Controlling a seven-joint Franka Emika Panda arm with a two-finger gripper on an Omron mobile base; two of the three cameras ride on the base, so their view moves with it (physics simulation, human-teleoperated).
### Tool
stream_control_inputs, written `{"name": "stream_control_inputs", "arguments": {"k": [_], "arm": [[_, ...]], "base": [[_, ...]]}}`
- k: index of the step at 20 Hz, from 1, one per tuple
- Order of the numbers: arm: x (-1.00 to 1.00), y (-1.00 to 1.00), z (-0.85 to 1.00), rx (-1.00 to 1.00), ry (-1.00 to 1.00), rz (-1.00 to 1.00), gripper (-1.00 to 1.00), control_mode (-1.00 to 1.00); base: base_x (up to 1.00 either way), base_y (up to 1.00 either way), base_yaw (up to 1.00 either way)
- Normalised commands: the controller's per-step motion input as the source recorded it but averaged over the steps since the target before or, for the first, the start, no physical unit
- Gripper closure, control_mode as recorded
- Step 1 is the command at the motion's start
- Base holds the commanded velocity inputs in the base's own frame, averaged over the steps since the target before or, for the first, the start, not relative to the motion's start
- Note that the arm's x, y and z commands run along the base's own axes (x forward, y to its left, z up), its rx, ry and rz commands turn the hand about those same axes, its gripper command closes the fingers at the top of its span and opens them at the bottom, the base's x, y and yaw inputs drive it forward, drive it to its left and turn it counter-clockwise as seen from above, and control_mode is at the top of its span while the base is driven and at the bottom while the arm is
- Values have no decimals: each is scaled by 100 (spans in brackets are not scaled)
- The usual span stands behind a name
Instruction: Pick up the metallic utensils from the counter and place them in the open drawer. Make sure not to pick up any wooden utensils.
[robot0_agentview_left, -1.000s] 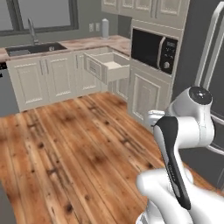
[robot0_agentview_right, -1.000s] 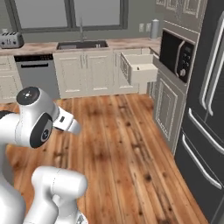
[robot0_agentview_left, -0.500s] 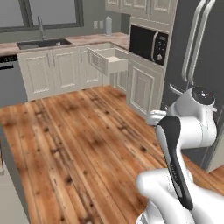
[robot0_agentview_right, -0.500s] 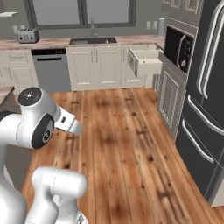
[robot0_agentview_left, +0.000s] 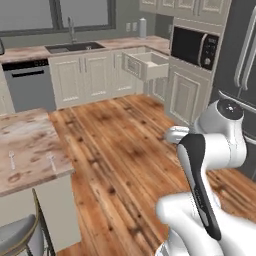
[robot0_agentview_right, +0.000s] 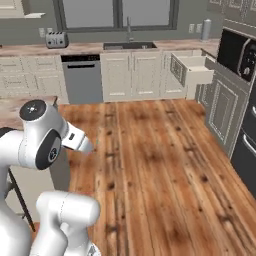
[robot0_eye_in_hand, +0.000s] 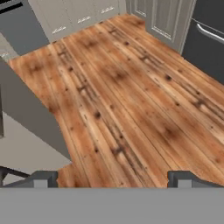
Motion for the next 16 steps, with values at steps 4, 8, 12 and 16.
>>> {"name": "stream_control_inputs", "arguments": {"k": [4,8,12,16], "arm": [[0,0,0,0,0,0,-100,100],[0,0,0,0,0,0,-100,100],[0,0,0,0,0,0,-100,100],[0,0,0,0,0,0,-100,100]], "base": [[-84,73,0],[-78,57,3],[-44,77,9],[-6,66,15]]}}
